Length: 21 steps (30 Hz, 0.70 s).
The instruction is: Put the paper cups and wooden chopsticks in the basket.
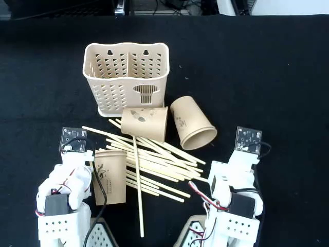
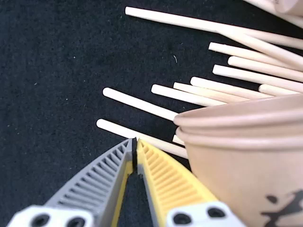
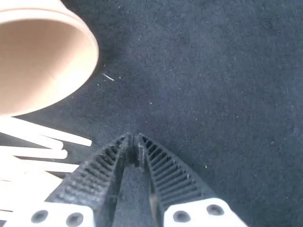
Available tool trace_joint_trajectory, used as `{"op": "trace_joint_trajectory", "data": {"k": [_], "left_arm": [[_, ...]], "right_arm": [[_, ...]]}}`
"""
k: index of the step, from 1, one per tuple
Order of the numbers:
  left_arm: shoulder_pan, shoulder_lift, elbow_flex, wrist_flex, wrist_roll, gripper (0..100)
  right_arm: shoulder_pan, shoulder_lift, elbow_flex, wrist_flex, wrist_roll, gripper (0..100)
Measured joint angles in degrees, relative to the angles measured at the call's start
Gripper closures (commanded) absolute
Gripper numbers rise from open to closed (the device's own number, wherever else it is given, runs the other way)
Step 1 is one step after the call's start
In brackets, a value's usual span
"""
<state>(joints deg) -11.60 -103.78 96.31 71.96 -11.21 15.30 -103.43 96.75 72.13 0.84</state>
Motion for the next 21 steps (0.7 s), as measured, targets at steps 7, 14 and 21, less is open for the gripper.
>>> {"op": "trace_joint_trajectory", "data": {"k": [7, 14, 21], "left_arm": [[0.00, 0.00, 0.00, 0.00, 0.00, 97], [0.00, 0.00, 0.00, 0.00, 0.00, 97], [0.00, 0.00, 0.00, 0.00, 0.00, 97]], "right_arm": [[-0.97, 0.00, 0.00, 0.00, -0.09, 98.5], [-15.82, -0.09, 0.00, 0.00, -0.09, 98.5], [-26.55, -0.09, 0.00, 1.05, 0.00, 98.4]]}}
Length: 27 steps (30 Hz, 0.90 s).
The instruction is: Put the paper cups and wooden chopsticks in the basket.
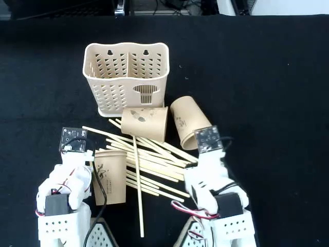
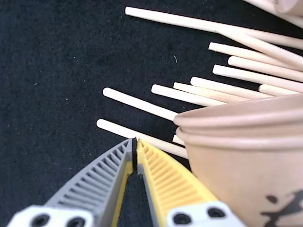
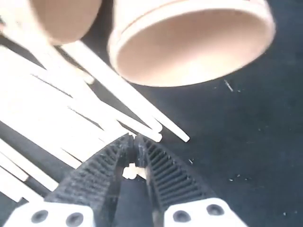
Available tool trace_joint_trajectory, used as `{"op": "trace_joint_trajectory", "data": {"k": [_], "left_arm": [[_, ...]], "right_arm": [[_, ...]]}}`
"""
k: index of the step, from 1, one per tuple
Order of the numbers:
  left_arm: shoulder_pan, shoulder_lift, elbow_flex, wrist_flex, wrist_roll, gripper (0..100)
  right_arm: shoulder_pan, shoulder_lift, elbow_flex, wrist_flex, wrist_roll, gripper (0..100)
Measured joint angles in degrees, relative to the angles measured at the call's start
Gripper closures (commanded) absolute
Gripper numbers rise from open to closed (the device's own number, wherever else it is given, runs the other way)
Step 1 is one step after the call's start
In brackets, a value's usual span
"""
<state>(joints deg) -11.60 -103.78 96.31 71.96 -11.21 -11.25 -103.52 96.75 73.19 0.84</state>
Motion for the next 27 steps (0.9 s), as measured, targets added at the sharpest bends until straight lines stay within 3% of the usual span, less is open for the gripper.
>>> {"op": "trace_joint_trajectory", "data": {"k": [4, 12, 15, 19, 23, 27], "left_arm": [[0.00, 0.00, 0.00, 0.00, 0.00, 97], [0.00, 0.00, 0.00, 0.00, 0.00, 97], [0.00, 0.00, 0.00, 0.00, 0.00, 97], [0.00, 0.00, 0.00, 0.00, 0.00, 97], [0.00, 0.00, 0.00, 0.00, 0.00, 97], [0.09, 0.00, 0.00, 0.00, 0.00, 97]], "right_arm": [[-0.44, 0.00, 0.00, -0.09, 3.52, 98.4], [-0.62, 0.00, -6.33, -2.11, 30.68, 98.2], [-0.53, 0.00, -11.08, -2.29, 32.62, 92.8], [-0.44, 0.00, -20.57, -2.81, 33.41, 75.4], [5.71, 0.00, -22.95, -6.95, 34.20, 75.4], [10.55, 0.00, -15.65, -13.19, 41.58, 75.1]]}}
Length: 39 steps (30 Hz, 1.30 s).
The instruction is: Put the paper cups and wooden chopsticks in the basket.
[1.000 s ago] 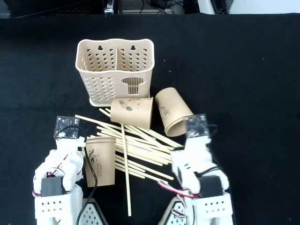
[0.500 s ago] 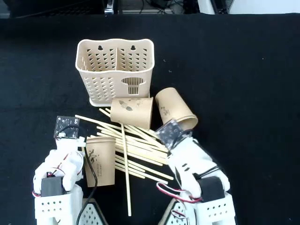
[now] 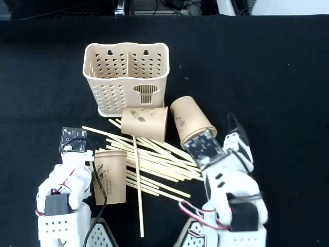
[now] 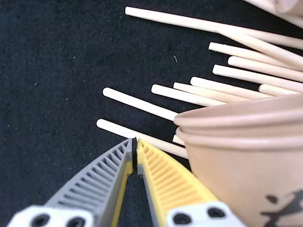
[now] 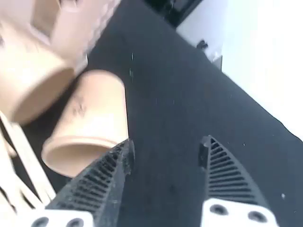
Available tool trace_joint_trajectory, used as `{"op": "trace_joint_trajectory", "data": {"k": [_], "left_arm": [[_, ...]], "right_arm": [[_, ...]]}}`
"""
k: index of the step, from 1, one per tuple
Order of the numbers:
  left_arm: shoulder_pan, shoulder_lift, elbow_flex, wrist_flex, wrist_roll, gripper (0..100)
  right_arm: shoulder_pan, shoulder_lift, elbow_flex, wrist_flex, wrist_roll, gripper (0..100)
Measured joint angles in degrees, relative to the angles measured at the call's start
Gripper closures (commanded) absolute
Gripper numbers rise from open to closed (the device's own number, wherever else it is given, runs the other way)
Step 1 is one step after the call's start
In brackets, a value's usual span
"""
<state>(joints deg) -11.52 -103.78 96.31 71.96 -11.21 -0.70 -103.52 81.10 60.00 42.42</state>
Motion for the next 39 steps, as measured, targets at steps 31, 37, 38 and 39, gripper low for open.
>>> {"op": "trace_joint_trajectory", "data": {"k": [31, 37, 38, 39], "left_arm": [[0.00, 0.00, 0.00, 0.00, 0.00, 97], [0.00, 0.00, 0.00, 0.00, 0.00, 97], [0.00, 0.00, 0.00, 0.00, 0.00, 97], [0.00, 0.00, 0.00, 0.00, 0.00, 97]], "right_arm": [[0.00, 0.00, 14.42, -13.45, 11.87, 75.0], [-0.09, 0.00, 6.42, -4.22, 11.96, 75.0], [-0.09, 0.09, 5.10, -3.60, 11.96, 75.0], [-0.09, 0.62, 3.69, -3.43, 11.69, 75.0]]}}
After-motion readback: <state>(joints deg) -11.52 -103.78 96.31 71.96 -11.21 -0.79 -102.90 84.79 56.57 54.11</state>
